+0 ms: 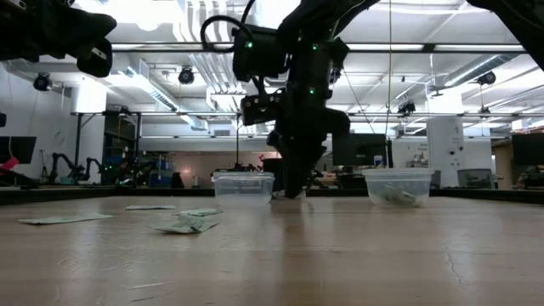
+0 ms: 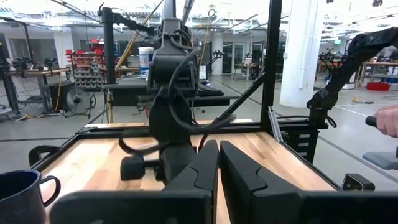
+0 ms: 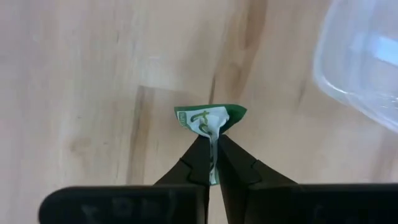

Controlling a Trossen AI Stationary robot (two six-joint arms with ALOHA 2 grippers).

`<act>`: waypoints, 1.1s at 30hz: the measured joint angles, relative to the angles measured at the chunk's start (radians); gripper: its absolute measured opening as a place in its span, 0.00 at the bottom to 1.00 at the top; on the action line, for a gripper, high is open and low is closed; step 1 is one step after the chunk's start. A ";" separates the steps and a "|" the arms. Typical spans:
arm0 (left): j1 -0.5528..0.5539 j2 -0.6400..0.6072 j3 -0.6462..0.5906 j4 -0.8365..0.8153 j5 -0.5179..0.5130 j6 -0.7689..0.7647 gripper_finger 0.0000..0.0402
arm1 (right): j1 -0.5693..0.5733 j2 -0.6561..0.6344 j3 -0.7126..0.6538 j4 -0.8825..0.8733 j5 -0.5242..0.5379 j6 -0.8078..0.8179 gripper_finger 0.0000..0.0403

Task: Pick and place items into bin
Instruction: Put the green stevia packet into the right transparent bin

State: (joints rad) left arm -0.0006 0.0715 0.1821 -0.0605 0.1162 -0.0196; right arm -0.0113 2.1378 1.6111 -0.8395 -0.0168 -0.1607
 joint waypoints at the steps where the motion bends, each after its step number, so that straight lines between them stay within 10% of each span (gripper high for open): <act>1: 0.000 0.000 0.000 0.000 0.000 0.000 0.00 | 0.000 -0.008 -0.001 -0.002 0.011 0.005 0.02; 13: 0.000 0.000 0.000 0.000 0.000 0.000 0.00 | -0.001 -0.157 -0.109 -0.018 0.087 0.058 0.02; 33: 0.000 0.000 0.000 0.000 0.000 0.000 0.00 | -0.002 -0.728 -0.683 0.202 0.338 0.258 0.02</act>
State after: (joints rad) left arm -0.0004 0.0715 0.1818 -0.0603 0.1162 -0.0195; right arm -0.0132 1.4103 0.9277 -0.6380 0.3211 0.0970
